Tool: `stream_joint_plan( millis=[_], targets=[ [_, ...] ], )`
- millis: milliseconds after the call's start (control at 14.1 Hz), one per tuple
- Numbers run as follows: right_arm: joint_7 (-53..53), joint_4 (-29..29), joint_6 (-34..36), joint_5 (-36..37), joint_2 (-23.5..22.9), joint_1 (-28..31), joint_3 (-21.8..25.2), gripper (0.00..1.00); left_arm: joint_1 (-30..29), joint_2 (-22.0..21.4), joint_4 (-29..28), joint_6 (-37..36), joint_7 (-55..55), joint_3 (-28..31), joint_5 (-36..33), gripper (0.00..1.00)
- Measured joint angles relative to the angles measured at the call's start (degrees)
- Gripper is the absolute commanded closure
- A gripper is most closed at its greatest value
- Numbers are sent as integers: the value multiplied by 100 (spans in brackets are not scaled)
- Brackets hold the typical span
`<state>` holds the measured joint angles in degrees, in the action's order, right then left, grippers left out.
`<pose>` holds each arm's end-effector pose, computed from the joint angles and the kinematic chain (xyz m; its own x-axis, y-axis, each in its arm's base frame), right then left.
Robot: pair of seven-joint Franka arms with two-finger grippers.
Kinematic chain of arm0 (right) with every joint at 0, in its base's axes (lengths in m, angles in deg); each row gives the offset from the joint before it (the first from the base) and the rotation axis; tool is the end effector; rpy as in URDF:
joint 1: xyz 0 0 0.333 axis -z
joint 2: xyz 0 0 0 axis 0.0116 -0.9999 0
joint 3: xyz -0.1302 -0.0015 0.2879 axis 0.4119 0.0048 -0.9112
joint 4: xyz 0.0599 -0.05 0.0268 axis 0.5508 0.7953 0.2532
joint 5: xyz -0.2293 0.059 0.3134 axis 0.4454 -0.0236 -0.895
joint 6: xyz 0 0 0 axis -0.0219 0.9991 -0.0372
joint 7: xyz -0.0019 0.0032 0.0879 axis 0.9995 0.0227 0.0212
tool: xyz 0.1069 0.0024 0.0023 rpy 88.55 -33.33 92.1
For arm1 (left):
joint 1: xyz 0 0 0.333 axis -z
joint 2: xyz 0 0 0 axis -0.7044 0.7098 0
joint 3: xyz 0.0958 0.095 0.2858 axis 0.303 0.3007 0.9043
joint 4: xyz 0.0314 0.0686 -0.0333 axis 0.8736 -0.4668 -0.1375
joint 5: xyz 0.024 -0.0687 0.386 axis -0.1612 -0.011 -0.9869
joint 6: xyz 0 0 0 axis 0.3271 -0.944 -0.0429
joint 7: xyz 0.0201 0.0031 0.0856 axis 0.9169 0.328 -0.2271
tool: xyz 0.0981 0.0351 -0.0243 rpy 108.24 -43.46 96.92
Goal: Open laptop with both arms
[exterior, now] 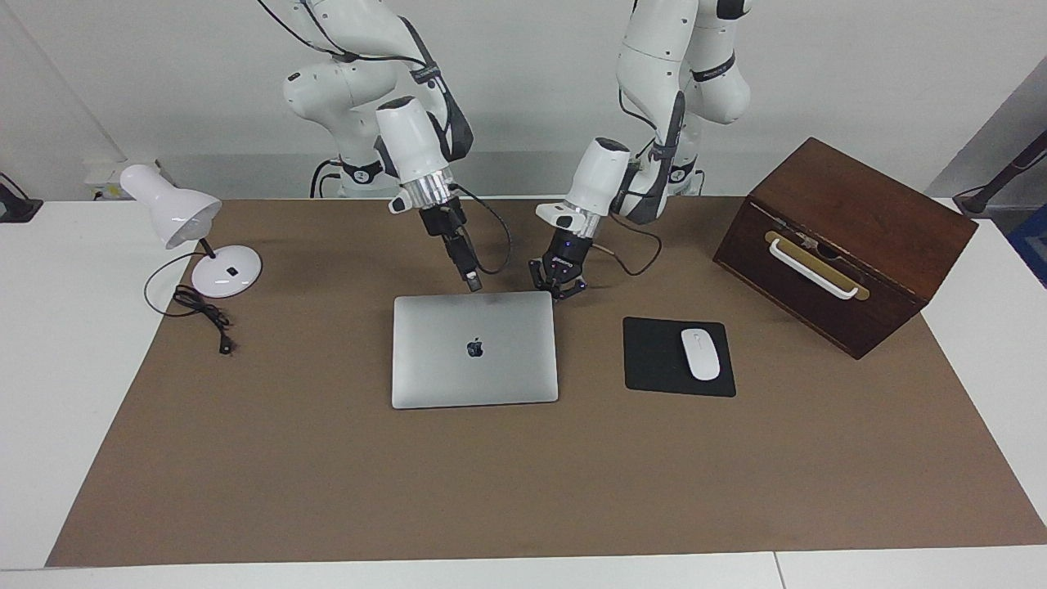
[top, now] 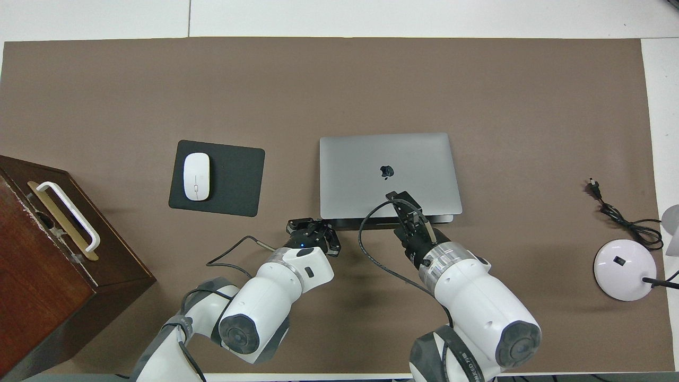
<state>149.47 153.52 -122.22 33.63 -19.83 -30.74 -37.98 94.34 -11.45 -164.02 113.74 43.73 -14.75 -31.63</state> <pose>0.4104 0.2393 0.3564 0.3868 -0.9154 -0.1111 -0.7311 -0.2310 -0.6420 0.3716 -0.3451 0.2691 0.6776 -0.3508 0.6464 -0.5299 -0.8423 0.0984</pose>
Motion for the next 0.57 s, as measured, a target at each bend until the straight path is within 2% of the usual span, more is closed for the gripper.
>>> stream_joint_plan(
  millis=[567],
  targets=[
    [1,-73,-221,0,-335,0,0,0,-15,52,39,36,42,5,-84,100]
  ],
)
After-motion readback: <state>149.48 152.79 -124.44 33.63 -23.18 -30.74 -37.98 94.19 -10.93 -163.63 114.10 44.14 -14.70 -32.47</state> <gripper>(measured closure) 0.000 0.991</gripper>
